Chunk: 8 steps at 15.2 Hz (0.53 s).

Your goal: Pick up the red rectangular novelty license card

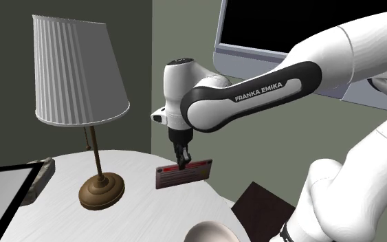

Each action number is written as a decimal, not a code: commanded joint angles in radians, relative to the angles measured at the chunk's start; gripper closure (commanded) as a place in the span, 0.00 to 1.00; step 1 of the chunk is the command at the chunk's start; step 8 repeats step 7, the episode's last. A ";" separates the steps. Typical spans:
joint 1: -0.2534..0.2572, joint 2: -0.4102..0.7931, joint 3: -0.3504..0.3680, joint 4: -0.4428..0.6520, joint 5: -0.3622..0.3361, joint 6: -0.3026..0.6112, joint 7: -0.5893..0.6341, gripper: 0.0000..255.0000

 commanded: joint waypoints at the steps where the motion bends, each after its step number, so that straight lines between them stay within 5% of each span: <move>1: -0.001 -0.010 -0.003 0.020 0.001 -0.030 -0.006 1.00; 8: -0.001 -0.027 -0.006 0.061 0.003 -0.088 -0.011 1.00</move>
